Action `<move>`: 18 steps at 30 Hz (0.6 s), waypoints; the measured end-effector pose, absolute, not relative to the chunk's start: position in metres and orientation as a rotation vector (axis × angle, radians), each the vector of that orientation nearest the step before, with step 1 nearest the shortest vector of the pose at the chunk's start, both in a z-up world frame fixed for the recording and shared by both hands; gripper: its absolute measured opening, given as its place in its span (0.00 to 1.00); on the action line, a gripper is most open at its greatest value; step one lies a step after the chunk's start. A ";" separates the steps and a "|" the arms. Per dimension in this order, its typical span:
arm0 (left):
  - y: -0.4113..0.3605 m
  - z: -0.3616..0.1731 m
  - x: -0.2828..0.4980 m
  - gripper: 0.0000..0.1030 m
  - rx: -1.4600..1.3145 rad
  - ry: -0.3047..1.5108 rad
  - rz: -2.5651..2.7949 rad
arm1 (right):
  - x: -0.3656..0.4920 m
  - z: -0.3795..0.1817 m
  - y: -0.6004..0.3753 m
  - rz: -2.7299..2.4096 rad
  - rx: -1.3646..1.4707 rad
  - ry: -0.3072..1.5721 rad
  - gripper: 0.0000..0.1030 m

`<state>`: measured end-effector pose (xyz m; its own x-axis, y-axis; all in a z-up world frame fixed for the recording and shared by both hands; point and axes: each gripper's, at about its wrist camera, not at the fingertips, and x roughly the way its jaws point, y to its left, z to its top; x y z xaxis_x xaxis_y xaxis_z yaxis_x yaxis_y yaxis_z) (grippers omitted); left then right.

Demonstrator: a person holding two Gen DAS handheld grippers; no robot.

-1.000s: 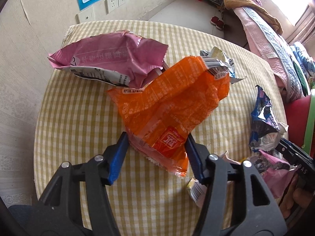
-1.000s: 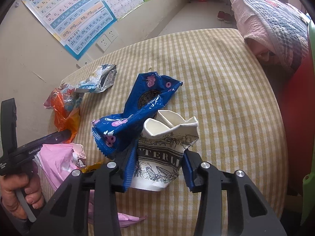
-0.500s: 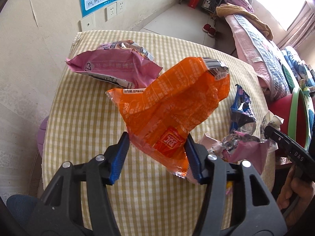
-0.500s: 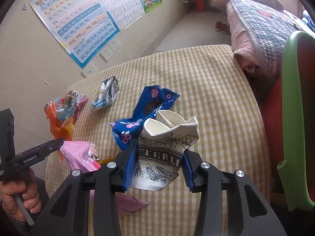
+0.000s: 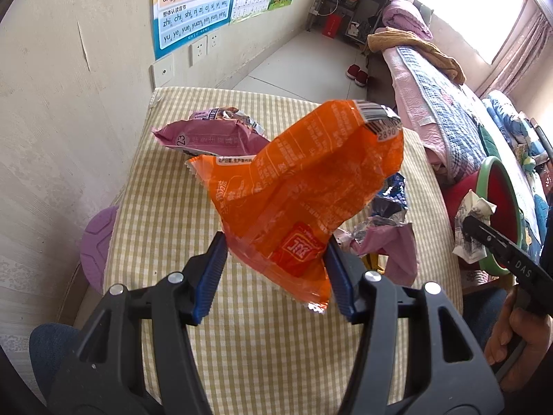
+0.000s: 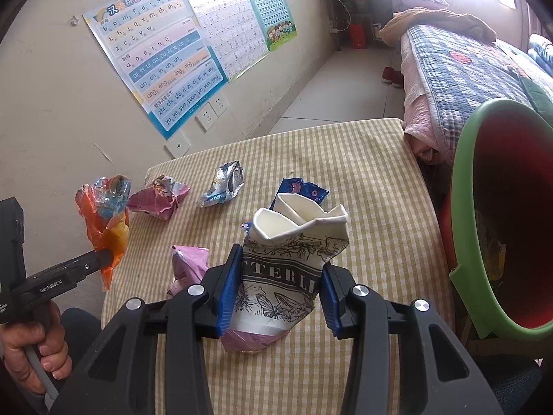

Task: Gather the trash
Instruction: 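Carry the orange bag and white paper cup with both tools over the bucket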

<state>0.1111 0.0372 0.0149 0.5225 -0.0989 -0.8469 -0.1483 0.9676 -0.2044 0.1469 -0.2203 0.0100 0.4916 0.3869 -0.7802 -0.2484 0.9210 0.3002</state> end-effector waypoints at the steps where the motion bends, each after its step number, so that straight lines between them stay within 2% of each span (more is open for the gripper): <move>1: 0.035 0.017 0.109 0.52 -0.263 1.020 0.026 | 0.144 0.012 -0.222 0.386 0.156 0.980 0.39; 18: -0.030 0.047 0.107 0.52 -0.193 0.974 -0.089 | 0.123 0.038 -0.272 0.311 0.209 0.909 0.39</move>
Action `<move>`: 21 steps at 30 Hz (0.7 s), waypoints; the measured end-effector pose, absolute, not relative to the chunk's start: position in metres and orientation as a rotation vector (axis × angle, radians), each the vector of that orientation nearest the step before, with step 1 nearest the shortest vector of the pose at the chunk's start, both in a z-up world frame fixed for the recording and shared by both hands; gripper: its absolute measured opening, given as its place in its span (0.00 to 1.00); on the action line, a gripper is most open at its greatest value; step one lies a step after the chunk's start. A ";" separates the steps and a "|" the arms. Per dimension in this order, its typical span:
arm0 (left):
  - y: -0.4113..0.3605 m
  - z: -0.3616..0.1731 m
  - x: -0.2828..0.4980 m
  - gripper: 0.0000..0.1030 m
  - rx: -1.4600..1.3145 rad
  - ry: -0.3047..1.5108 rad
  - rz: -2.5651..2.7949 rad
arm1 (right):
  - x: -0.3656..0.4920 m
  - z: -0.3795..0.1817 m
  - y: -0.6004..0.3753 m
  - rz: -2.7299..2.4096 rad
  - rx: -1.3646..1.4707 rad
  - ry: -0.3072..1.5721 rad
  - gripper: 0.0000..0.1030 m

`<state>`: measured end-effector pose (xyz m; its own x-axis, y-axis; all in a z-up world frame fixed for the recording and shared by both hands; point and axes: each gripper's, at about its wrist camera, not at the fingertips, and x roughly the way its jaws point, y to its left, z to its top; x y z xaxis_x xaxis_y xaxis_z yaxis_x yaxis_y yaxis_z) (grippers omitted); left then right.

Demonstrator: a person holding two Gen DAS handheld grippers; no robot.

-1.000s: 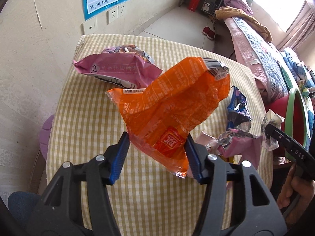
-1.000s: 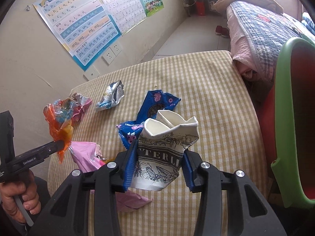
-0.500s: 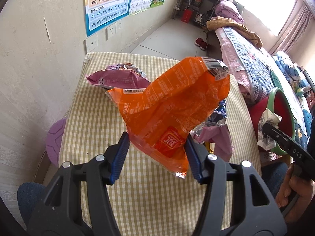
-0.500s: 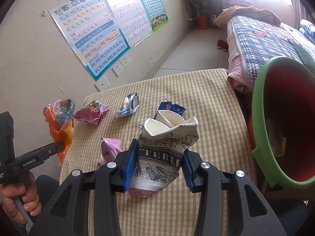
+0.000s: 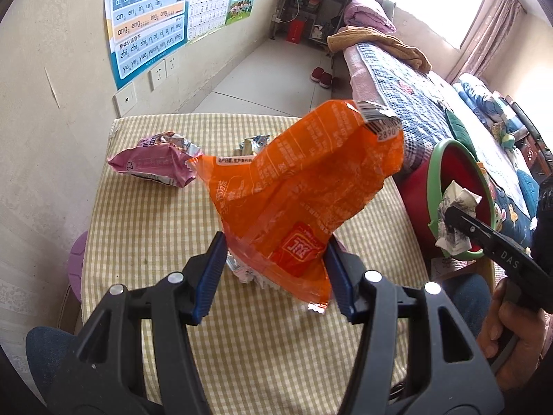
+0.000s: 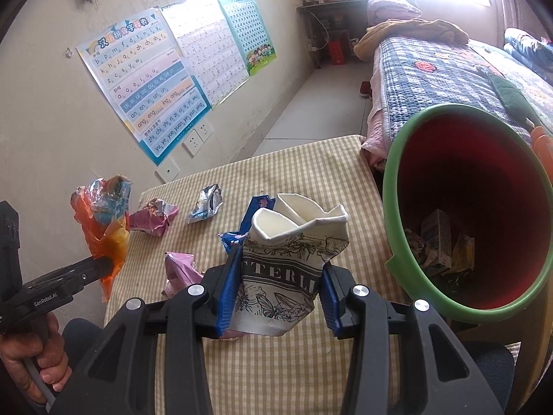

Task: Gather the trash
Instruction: 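Carry the orange bag and white paper cup with both tools over the bucket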

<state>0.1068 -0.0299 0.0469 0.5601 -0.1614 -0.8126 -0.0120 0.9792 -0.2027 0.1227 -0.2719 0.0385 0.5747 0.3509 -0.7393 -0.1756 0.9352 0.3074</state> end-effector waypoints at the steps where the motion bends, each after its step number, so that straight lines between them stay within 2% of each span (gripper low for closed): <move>1: -0.034 0.048 0.108 0.52 -0.187 0.974 -0.096 | 0.123 0.039 -0.275 0.307 0.215 0.906 0.39; 21: -0.146 0.060 0.150 0.52 -0.135 0.950 -0.333 | 0.129 0.041 -0.389 0.145 0.357 0.831 0.39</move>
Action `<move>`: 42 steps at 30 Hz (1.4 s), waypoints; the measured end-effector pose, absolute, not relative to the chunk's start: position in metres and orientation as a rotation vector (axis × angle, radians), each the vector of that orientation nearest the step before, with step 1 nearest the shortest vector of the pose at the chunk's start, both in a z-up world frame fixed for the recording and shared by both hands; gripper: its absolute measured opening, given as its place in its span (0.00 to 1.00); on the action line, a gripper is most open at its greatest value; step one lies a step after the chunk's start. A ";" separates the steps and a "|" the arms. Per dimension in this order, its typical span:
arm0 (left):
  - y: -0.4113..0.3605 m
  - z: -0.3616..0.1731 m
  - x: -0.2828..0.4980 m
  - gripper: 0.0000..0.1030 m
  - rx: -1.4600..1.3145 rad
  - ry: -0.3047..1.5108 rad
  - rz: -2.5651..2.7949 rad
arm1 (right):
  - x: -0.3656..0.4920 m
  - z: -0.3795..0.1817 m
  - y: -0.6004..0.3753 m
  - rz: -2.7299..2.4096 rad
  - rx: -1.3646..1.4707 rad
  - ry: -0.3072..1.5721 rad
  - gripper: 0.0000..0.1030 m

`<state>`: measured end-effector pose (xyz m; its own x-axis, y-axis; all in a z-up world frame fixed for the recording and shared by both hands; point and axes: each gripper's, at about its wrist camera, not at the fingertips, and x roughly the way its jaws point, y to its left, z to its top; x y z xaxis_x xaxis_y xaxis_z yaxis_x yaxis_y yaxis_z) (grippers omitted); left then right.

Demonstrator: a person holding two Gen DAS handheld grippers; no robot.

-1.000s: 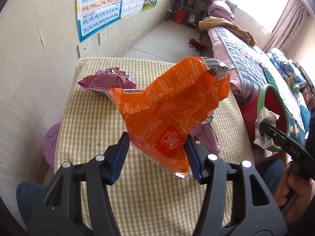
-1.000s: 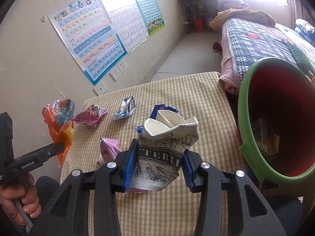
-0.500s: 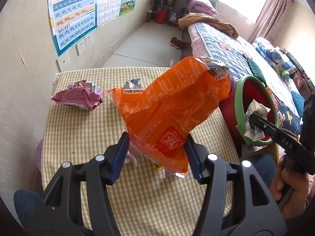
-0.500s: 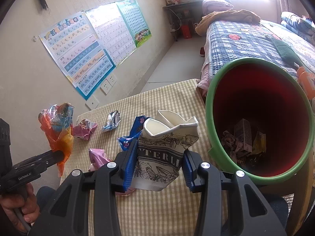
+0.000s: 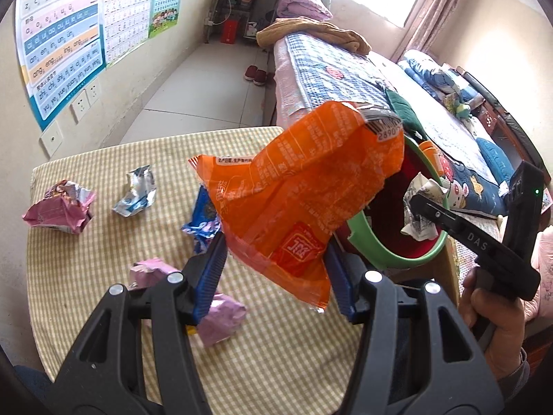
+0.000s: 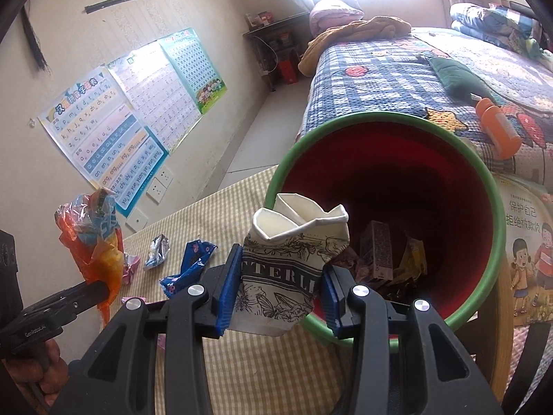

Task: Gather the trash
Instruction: 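Carry the orange bag and white paper cup with both tools over the bucket, then open both tools to drop the bag and cup into the bucket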

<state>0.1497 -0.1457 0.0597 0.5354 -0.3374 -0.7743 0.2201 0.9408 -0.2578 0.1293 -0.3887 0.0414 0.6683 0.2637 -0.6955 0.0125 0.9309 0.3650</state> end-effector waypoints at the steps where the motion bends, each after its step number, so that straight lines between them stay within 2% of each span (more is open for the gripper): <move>1: -0.154 0.060 0.152 0.52 -0.128 0.950 -0.345 | 0.129 0.042 -0.396 0.132 0.357 0.828 0.39; 14: -0.252 0.054 0.178 0.53 -0.064 0.967 -0.501 | 0.126 0.032 -0.469 0.018 0.379 0.814 0.40; 26: -0.298 0.045 0.205 0.53 -0.033 0.986 -0.550 | 0.137 0.015 -0.485 0.011 0.379 0.831 0.39; 29: -0.307 0.040 0.213 0.54 -0.029 1.004 -0.564 | 0.139 0.013 -0.487 0.000 0.365 0.833 0.42; 32: -0.307 0.039 0.218 0.64 -0.040 0.999 -0.551 | 0.138 0.012 -0.489 -0.009 0.360 0.831 0.55; 34: -0.303 0.040 0.219 0.79 -0.056 0.989 -0.545 | 0.137 0.010 -0.491 -0.012 0.366 0.836 0.60; 42: -0.271 0.050 0.211 0.95 -0.120 0.940 -0.481 | 0.128 0.013 -0.486 -0.028 0.359 0.836 0.79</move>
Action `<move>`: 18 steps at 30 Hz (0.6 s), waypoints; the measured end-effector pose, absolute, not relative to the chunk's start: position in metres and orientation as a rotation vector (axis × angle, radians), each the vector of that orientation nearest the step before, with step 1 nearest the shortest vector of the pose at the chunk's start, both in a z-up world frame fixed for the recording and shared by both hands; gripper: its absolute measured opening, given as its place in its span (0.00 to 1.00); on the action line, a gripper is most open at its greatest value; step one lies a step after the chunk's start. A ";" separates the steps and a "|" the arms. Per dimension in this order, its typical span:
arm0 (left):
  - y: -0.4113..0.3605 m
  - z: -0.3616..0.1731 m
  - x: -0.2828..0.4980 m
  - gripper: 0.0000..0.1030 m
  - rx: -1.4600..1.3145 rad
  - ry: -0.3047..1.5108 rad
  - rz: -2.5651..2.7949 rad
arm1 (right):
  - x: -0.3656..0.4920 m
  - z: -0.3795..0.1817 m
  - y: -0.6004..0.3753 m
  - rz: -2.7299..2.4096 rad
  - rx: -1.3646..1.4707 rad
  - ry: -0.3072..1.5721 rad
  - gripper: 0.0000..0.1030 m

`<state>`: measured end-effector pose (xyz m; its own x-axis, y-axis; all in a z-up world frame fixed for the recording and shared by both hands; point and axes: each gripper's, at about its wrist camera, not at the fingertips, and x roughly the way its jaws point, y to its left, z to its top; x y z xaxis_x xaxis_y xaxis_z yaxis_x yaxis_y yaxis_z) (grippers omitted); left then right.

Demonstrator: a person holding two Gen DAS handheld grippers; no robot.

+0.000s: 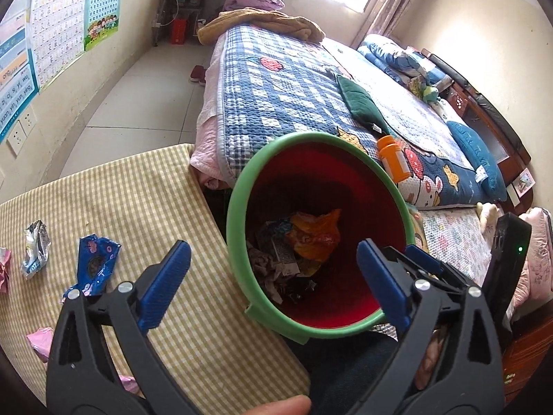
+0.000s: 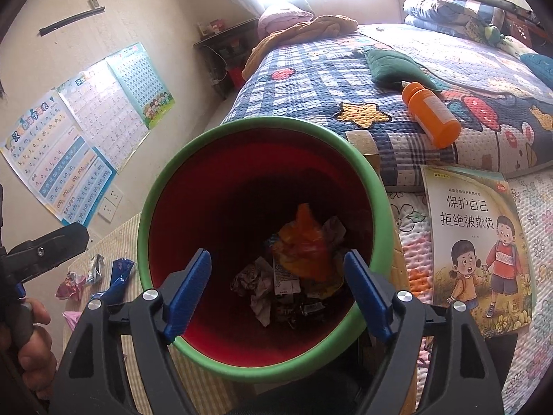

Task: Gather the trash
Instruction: 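Open both tools to drop the bag and cup into the bucket, then move both open tools back over the remaining trash on the table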

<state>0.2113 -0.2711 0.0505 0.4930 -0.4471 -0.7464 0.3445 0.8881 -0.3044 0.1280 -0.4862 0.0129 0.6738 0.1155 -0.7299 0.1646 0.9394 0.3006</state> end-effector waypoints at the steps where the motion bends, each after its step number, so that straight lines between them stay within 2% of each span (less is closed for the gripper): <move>1: -0.265 0.053 0.209 0.95 -0.128 0.932 -0.472 | 0.127 0.016 -0.483 -0.028 0.353 0.832 0.81; 8: -0.222 0.063 0.187 0.95 -0.160 0.913 -0.416 | 0.119 0.038 -0.452 -0.002 0.294 0.814 0.91; 18: -0.131 0.068 0.145 0.95 -0.228 0.892 -0.277 | 0.110 0.055 -0.375 0.113 0.207 0.828 0.93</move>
<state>0.1449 -0.1314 0.0680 0.5960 -0.3302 -0.7320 0.1424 0.9405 -0.3084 0.1104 -0.3754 0.0550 0.6722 0.1800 -0.7182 -0.0190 0.9739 0.2263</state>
